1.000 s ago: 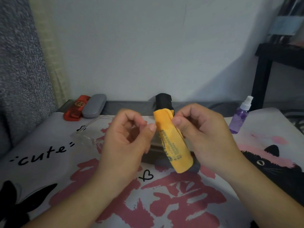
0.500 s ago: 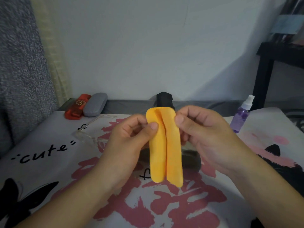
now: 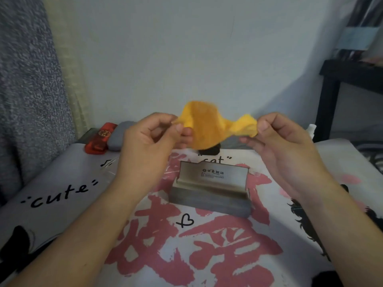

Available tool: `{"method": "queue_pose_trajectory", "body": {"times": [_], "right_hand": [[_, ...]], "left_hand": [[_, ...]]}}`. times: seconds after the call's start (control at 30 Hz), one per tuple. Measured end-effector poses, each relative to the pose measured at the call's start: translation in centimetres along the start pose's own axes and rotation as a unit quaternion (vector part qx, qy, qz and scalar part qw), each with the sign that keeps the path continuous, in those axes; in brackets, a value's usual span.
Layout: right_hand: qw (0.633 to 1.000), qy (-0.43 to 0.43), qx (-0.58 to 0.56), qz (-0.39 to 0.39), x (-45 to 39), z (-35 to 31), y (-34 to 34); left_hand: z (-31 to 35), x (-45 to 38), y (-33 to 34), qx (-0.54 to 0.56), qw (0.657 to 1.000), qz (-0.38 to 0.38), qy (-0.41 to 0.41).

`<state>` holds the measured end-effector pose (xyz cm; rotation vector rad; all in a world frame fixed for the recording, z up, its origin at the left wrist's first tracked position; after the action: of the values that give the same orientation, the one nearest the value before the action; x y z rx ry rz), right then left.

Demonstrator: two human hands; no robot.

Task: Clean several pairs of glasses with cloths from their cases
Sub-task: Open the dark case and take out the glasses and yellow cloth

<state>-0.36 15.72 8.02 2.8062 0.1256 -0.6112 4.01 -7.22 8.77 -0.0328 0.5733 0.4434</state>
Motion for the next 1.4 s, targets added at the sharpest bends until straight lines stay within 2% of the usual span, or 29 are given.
{"method": "queue_pose_trajectory", "body": {"times": [0.07,0.13,0.17,0.23,0.27,0.3,0.33,0.37,0.43,0.53,0.6,0.67,0.7,0.8,0.9,1.03,1.17,1.3,1.33,1.4], "right_hand": [[0.996,0.038,0.075,-0.035,0.1,0.2,-0.9],[0.967,0.088,0.215,-0.106,0.3,0.2,-2.0],[0.938,0.119,0.285,-0.16,0.5,0.3,-2.4],[0.877,0.162,0.368,-0.264,1.2,0.2,-2.8],[0.87,0.165,0.373,-0.277,1.3,0.1,-2.9],[0.884,0.16,0.358,-0.256,1.1,0.0,-3.0],[0.914,0.149,0.321,-0.2,0.7,-0.2,-3.1],[0.941,0.129,0.285,-0.126,0.2,-0.5,-3.3],[0.958,0.084,0.272,-0.019,-0.6,-0.5,-3.8],[0.923,0.091,0.372,-0.025,-0.7,1.8,-3.7],[0.869,0.083,0.483,-0.066,-0.5,3.8,-3.4],[0.807,0.044,0.581,-0.099,-0.4,5.4,-3.0],[0.79,0.023,0.605,-0.101,-0.4,5.8,-2.7],[0.814,-0.022,0.579,-0.032,-1.3,6.2,-2.1],[0.805,-0.09,0.587,0.013,-2.7,7.0,-1.6],[0.805,-0.1,0.582,0.05,-3.7,8.2,-1.9],[0.792,-0.127,0.595,0.051,-3.5,8.3,-2.1],[0.787,-0.134,0.598,0.071,-3.4,8.4,-1.9],[0.786,-0.129,0.6,0.076,-3.4,8.4,-1.8],[0.785,-0.121,0.602,0.087,-3.2,8.3,-1.8]], "left_hand": [[-1.2,0.4,-0.5,-0.087,0.994,-0.056,0.026],[-2.6,0.9,-1.1,-0.209,0.967,-0.136,0.045],[-3.1,1.1,-1.5,-0.278,0.941,-0.169,0.092],[-3.5,1.6,-2.1,-0.416,0.859,-0.217,0.206],[-3.7,1.8,-2.2,-0.454,0.83,-0.227,0.231],[-3.6,1.9,-2.2,-0.472,0.817,-0.225,0.242],[-3.2,2.0,-2.1,-0.471,0.818,-0.22,0.246],[-3.0,2.2,-1.8,-0.453,0.83,-0.216,0.243],[-2.9,3.0,-1.0,-0.411,0.844,-0.25,0.236],[-4.0,4.9,0.4,-0.414,0.802,-0.359,0.237],[-5.0,5.6,0.7,-0.415,0.785,-0.386,0.251],[-5.3,5.8,0.8,-0.407,0.787,-0.372,0.275],[-5.3,5.8,0.9,-0.41,0.788,-0.358,0.288],[-5.3,6.0,1.6,-0.441,0.779,-0.305,0.325],[-5.0,6.0,2.5,-0.459,0.785,-0.241,0.338],[-4.2,5.4,2.3,-0.447,0.809,-0.186,0.333],[-4.3,2.9,-0.7,-0.438,0.849,-0.086,0.281],[-4.5,-0.5,-5.6,-0.439,0.879,0.053,0.179],[-4.6,-0.8,-6.2,-0.445,0.877,0.064,0.171],[-4.8,-0.7,-6.0,-0.478,0.859,0.034,0.181]]}}
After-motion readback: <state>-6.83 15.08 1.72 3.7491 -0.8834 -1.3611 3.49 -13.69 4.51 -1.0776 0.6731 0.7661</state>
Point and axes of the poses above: each hand's wrist, its own x-axis away from the middle knuckle, its own y-axis out of the palm, z = x × y, the point moved 3 cm from there along -x, towards the middle knuckle, and after that the axes turned 11 degrees about z, right-handed, at the moved point
